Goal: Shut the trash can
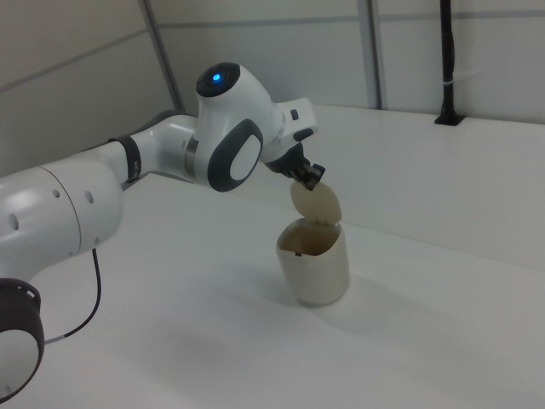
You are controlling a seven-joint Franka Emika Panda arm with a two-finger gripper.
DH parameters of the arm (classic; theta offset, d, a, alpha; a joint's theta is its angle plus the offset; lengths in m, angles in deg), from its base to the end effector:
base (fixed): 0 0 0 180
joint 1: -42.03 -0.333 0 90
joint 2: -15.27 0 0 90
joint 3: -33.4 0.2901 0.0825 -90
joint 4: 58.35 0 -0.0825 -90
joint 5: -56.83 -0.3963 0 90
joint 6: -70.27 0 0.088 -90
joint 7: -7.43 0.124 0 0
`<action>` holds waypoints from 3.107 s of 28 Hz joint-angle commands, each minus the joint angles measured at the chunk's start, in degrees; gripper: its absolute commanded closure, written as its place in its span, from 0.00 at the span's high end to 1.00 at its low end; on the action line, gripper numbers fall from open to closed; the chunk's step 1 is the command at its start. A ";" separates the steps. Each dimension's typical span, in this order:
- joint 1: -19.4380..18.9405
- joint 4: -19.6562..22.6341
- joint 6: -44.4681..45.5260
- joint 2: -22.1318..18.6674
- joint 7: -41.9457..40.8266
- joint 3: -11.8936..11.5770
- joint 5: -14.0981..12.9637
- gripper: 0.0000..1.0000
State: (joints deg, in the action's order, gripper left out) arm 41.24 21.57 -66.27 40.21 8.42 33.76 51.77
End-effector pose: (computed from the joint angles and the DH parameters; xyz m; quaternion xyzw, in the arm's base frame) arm 0.7412 0.0159 0.4801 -0.9611 0.0218 -0.2719 0.0442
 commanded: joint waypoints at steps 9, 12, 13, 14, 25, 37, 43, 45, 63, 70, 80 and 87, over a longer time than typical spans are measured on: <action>-0.09 -2.39 -0.83 -1.92 1.12 0.07 -0.47 0.00; -0.18 -2.75 -1.79 -1.65 1.04 0.07 -0.47 0.00; -0.18 -2.66 -2.93 -1.48 1.12 0.07 -0.47 0.00; -0.27 -2.40 -5.11 -0.96 1.04 0.07 -0.39 0.00; -0.71 -1.25 -6.10 1.16 0.42 -0.01 0.49 0.00; -0.62 1.12 0.99 0.81 -3.35 -0.10 1.20 0.00; -0.18 1.21 6.80 0.54 -5.20 -0.45 1.02 0.00; -0.18 1.21 8.83 0.54 -5.82 -0.54 1.02 0.00; -0.09 6.65 16.31 0.90 -7.23 -0.72 5.59 0.03; 0.08 6.57 16.40 0.72 -7.40 -0.63 5.77 0.03; 3.68 2.70 22.37 -4.45 -8.63 -0.72 -3.11 0.07; 3.68 2.70 28.69 -8.42 -8.54 -0.80 -2.06 0.12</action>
State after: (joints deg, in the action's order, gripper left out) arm 45.10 22.81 -42.93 35.47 1.06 33.18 50.24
